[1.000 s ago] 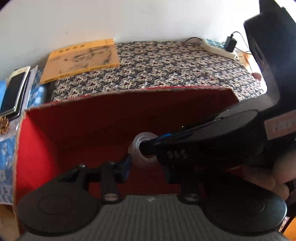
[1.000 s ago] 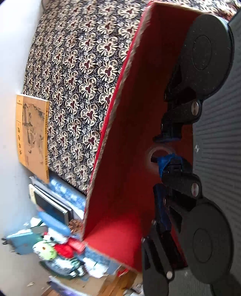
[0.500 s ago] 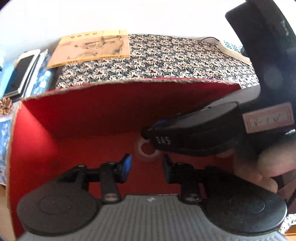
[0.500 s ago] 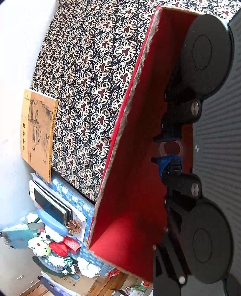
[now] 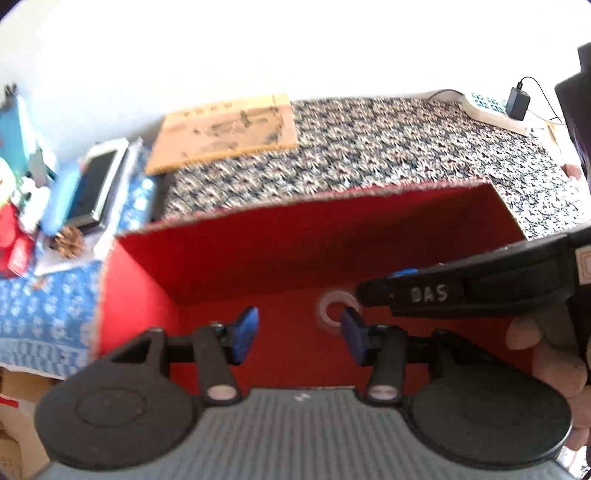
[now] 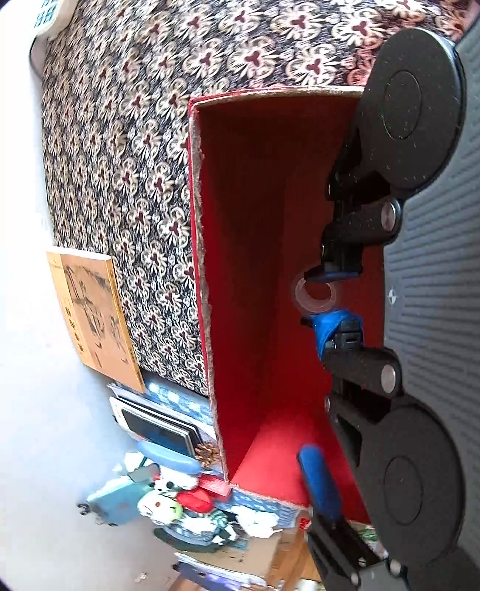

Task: Organize rigid objects
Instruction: 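Open the right gripper to release the tape roll and lift out, then move the right gripper to the brown pine cone beside the box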

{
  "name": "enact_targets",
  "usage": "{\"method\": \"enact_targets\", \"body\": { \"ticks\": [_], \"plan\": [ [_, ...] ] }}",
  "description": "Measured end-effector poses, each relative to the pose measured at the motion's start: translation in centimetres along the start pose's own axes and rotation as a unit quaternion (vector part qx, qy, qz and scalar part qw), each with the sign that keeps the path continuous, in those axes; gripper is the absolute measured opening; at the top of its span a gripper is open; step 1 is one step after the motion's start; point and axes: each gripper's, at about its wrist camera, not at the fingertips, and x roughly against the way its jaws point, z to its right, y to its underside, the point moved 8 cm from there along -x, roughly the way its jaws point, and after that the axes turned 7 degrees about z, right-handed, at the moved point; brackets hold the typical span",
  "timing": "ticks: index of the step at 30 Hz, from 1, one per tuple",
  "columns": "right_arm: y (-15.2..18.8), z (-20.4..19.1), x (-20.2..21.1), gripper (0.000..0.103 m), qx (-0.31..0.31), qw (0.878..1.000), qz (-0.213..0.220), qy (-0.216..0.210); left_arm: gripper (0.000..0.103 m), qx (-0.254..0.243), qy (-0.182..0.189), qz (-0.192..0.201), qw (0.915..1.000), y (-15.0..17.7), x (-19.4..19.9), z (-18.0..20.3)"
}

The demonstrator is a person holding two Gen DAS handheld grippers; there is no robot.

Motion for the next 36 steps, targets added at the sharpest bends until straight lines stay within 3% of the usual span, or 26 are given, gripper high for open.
{"method": "enact_targets", "body": {
  "ticks": [5, 7, 13, 21, 27, 36],
  "plan": [
    [0.6, -0.3, 2.0, 0.000, -0.008, 1.000, 0.024, 0.009, 0.061, -0.006, -0.014, 0.021, 0.9997, -0.4, 2.4, -0.5],
    [0.6, -0.7, 3.7, 0.005, -0.001, 0.999, 0.046, 0.007, 0.062, -0.012, -0.023, 0.029, 0.9993, -0.5, 3.4, -0.7],
    [2.0, -3.0, 8.5, 0.006, 0.036, 0.994, 0.102, 0.022, 0.066, -0.012, -0.042, 0.051, 0.9978, -0.2, 6.5, -1.3],
    [5.1, -4.5, 11.3, 0.006, 0.008, 0.991, 0.128, 0.030, 0.070, -0.008, -0.071, 0.057, 0.9958, 1.1, 9.1, -2.3],
    [6.9, -5.4, 13.2, 0.007, 0.014, 0.987, 0.151, 0.054, 0.071, -0.005, -0.064, 0.064, 0.9959, 2.4, 11.2, -2.6],
    [8.9, -5.7, 13.6, 0.009, -0.012, 0.987, 0.156, 0.047, 0.072, -0.014, -0.063, 0.064, 0.9958, 3.9, 12.7, -2.7]
  ]
}}
